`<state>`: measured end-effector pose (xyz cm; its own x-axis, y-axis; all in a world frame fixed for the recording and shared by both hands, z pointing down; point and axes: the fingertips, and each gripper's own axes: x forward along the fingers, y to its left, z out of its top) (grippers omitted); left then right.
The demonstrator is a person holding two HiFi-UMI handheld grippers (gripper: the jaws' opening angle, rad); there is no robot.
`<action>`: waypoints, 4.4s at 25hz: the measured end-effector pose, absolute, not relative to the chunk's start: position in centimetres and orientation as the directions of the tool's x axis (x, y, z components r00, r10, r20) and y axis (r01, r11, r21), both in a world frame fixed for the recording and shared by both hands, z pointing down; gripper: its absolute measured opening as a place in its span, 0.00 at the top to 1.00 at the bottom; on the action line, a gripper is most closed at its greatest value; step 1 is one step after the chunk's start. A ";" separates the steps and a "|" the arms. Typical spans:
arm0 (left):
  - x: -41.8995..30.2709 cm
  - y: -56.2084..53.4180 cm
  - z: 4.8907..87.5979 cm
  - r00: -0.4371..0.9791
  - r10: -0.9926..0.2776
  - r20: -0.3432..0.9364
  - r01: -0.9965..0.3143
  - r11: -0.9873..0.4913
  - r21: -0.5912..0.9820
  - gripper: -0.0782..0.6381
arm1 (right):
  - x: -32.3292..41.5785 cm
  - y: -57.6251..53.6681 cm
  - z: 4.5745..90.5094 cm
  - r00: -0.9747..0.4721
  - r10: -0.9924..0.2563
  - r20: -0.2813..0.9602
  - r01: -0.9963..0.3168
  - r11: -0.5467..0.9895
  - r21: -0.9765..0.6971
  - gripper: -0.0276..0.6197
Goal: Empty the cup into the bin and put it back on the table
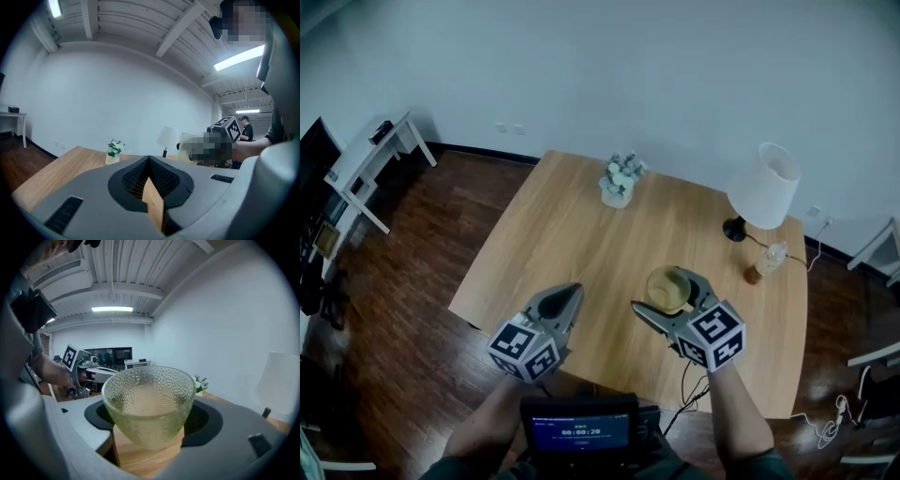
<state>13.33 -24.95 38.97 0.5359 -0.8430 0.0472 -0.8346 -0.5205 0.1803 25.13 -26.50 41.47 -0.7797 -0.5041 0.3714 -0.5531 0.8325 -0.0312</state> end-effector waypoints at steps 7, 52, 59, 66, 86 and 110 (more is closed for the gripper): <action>9.3 -22.0 38.1 0.411 -0.911 0.042 -0.904 -0.401 0.146 0.89 | 21.1 -25.5 40.8 -0.854 -0.384 0.351 -0.435 0.897 -0.078 0.35; -26.6 -9.4 34.5 -0.042 -0.995 -0.090 -0.991 0.031 0.128 0.89 | -16.4 -16.9 40.3 -0.898 0.037 0.438 0.036 0.999 -0.010 0.35; -32.0 -8.0 34.6 -0.040 -0.996 -0.078 -0.992 0.031 0.119 0.89 | -22.8 -15.4 40.7 -0.892 0.056 0.448 0.051 0.998 -0.023 0.35; -34.9 -7.6 34.6 -0.038 -0.995 -0.096 -0.991 0.025 0.131 0.89 | -26.6 -14.4 41.0 -0.883 0.077 0.462 0.075 0.997 -0.023 0.35; -38.7 -8.2 31.7 -0.075 -0.975 -0.210 -0.997 0.078 -0.004 0.89 | -32.2 -15.8 39.5 -0.882 0.112 0.457 0.127 0.992 0.003 0.35; -42.5 -16.7 28.3 -0.076 -0.934 -0.350 -0.967 0.155 -0.203 0.89 | -37.0 -25.6 39.0 -0.899 0.161 0.408 0.170 0.985 -0.014 0.35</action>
<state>-42.50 -16.70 28.30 -0.0762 -0.9337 -0.3498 -0.9669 0.1548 -0.2026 -36.98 -25.57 39.02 -0.8986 0.1609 0.4083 0.1703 0.9853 -0.0135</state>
